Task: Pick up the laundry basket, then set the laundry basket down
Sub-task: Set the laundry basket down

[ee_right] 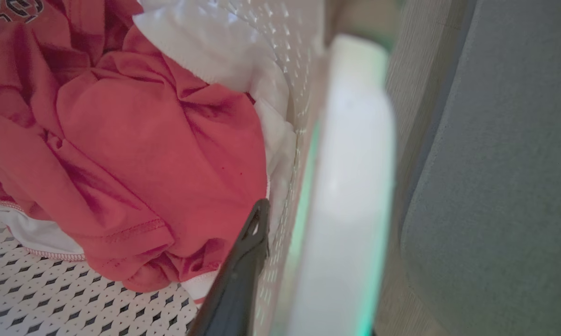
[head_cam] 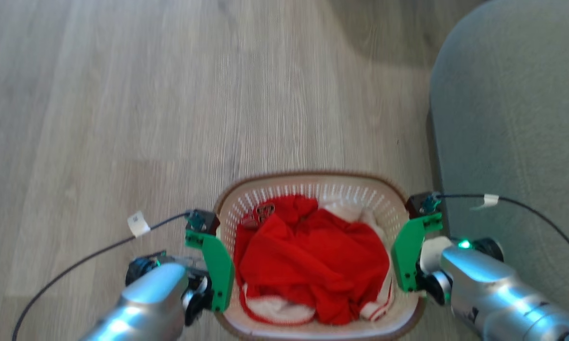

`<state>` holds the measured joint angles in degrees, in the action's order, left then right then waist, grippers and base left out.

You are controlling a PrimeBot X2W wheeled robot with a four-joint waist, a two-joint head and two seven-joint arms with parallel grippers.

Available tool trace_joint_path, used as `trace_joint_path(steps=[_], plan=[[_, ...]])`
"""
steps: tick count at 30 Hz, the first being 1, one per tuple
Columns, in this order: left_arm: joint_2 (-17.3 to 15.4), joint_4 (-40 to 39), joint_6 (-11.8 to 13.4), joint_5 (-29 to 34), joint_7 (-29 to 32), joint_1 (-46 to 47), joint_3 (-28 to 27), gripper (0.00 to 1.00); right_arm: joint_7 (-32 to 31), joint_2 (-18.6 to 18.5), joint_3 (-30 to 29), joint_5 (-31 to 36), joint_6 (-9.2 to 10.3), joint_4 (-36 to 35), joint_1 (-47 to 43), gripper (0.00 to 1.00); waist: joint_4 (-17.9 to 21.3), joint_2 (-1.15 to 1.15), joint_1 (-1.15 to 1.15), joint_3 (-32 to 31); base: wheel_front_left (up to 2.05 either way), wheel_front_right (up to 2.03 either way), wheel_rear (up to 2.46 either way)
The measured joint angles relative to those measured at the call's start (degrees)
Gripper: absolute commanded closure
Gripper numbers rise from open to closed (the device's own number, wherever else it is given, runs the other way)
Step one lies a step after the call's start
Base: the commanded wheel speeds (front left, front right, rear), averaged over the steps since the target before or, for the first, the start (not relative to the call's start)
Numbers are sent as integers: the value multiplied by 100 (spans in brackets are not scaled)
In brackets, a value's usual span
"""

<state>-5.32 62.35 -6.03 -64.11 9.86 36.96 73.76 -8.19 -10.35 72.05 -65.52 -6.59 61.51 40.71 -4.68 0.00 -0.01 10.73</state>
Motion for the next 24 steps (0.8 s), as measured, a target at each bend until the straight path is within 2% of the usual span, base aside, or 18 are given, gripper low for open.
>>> trace_joint_path(steps=[9, 15, 24], plan=[[175, 308, 0, 93, -409, 555, -10, 100, 416, 1, -23, 152, -7, 178, 542, 100, -6, 0, -1, 1016, 0, 0, 0], [175, 320, 12, 148, -597, 960, -27, 100, 761, 63, -44, 197, -7, 363, 950, 100, 37, 0, -1, 1706, 0, 0, 0], [172, 146, 215, 163, -840, 1538, -29, 100, 1156, 65, -162, 209, -9, 648, 1486, 100, 41, 0, -1, 2782, 0, 0, 0]])
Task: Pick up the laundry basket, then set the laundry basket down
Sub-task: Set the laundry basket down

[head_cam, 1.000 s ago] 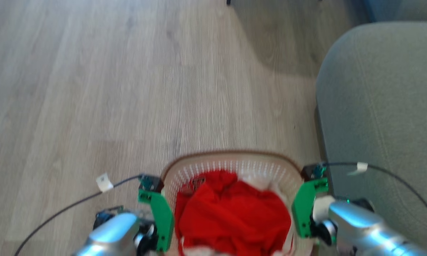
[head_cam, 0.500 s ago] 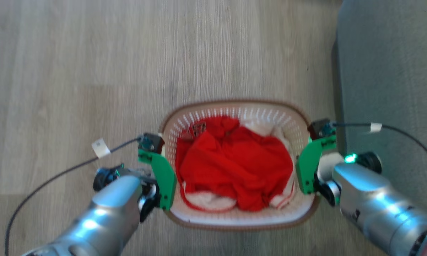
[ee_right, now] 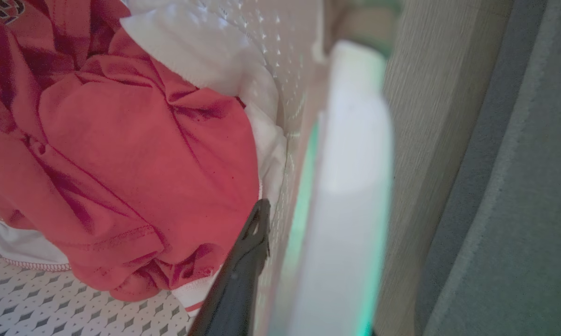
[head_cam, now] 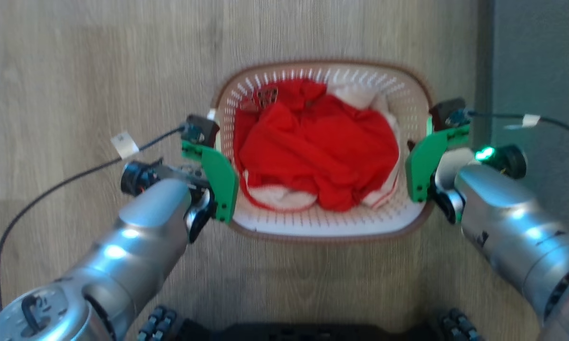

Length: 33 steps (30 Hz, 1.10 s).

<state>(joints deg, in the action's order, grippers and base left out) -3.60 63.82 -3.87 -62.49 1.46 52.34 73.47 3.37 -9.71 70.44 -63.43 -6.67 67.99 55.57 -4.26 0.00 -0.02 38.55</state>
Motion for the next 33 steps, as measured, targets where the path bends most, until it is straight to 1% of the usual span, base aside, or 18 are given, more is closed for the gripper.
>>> trace_joint_path(steps=[3, 6, 12, 22, 30, 33], plan=[[-2, -23, 96, 32, -189, 155, -2, 100, 140, 15, -96, -32, -15, 85, 155, 100, -2, 0, 0, 311, 0, 0, 0], [0, -71, 146, 40, -231, 262, -1, 100, 221, 24, -118, -56, -18, 183, 256, 100, -6, 0, 1, 563, 0, 0, 0], [-7, -88, 238, 47, -398, 410, -3, 100, 339, 98, -126, -56, -18, 327, 485, 100, 25, 0, 1, 889, 0, 0, 0], [-30, -90, 298, 148, -406, 638, -7, 100, 463, 164, -153, -58, -18, 432, 661, 100, 60, 0, 1, 1245, 0, 0, 0], [-30, -90, 300, 158, -514, 662, -9, 100, 513, 165, -135, -57, -18, 466, 756, 100, 65, 0, 2, 1342, 0, 0, 0], [-30, -91, 336, 156, -528, 671, -11, 100, 515, 167, -132, -57, -18, 468, 758, 100, 58, 0, 2, 1360, 0, 0, 0]])
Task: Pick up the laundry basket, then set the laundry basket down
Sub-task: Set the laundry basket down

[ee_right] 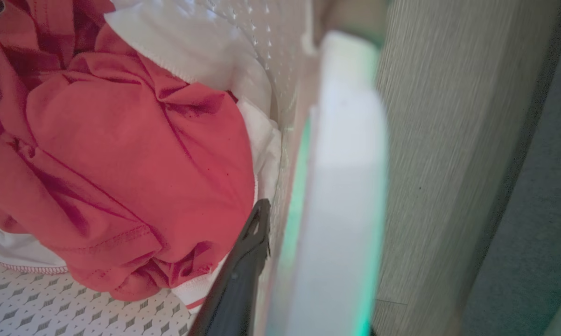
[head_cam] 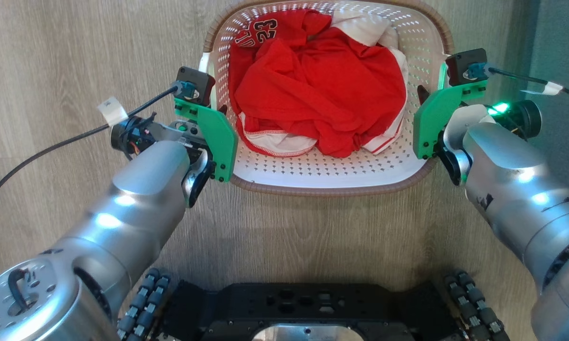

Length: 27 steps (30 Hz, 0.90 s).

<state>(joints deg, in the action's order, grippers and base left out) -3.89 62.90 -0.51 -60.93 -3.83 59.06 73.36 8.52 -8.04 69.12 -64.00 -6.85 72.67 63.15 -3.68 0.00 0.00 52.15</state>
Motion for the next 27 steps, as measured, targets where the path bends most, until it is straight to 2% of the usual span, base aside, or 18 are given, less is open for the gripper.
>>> trace_joint_path(steps=[5, 6, 7, 8, 20, 27], plan=[[0, -8, 4, -1, 0, 4, 1, 100, 24, 4, 24, 0, 0, 18, 0, 100, -8, 0, 0, 43, 0, 0, 0], [0, -12, 15, -1, -4, 6, 1, 74, 24, 5, 22, -1, 0, 34, 0, 100, -10, 0, 0, 48, 0, 0, 0], [4, -19, 64, -5, -24, 7, 3, 3, 25, 9, 14, -5, 0, 45, 0, 61, -13, 0, 0, 52, 0, 0, 0], [5, -23, 66, -10, -27, 7, 22, 0, 53, 10, 16, -4, 0, 67, 3, 0, -13, 0, 0, 51, 0, 0, 0], [115, -89, 165, 42, 25, 99, 31, 0, 36, 67, -15, 51, -9, 138, 5, 0, -24, 0, 0, -139, 0, 0, 0], [126, -38, 166, 40, 252, -205, 33, 0, -97, 58, -43, 126, -9, 151, -74, 0, 6, 0, 0, -603, 0, 0, 0]])
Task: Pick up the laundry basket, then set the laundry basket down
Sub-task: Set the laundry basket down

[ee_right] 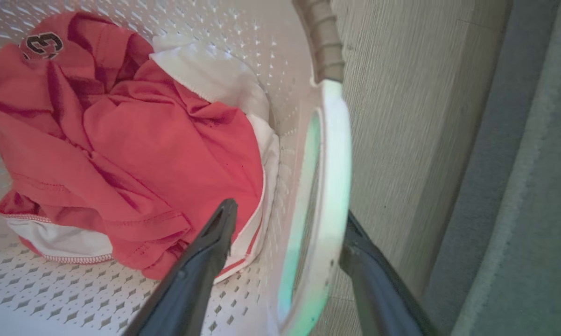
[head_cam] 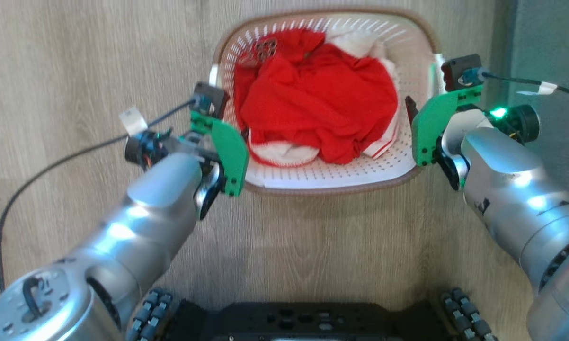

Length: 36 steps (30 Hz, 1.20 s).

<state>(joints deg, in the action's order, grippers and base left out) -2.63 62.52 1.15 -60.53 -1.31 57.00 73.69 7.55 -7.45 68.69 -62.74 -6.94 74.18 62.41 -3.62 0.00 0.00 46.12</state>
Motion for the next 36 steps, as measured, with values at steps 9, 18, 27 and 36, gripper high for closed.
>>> trace_joint_path(steps=[9, 18, 27, 36], plan=[[16, 288, 98, -2, -94, -432, 3, 0, -447, 30, -85, 101, -15, -7, -569, 0, 69, 0, 0, -736, 0, 0, 0], [27, 411, 92, -87, -536, -780, 3, 0, -592, 178, -264, 114, -15, -8, -1037, 0, 108, 0, 0, -1455, 0, 0, 0], [29, 493, 37, -158, -1082, -1312, 8, 0, -35, 224, -396, -3, -15, -10, -1586, 0, 62, 0, 0, -2465, 0, 0, 0], [26, 404, 64, -62, -1295, -1582, -236, 0, 604, 208, -591, -124, -15, -293, -1934, 0, 30, 0, 1, -3452, 0, 0, 0]])
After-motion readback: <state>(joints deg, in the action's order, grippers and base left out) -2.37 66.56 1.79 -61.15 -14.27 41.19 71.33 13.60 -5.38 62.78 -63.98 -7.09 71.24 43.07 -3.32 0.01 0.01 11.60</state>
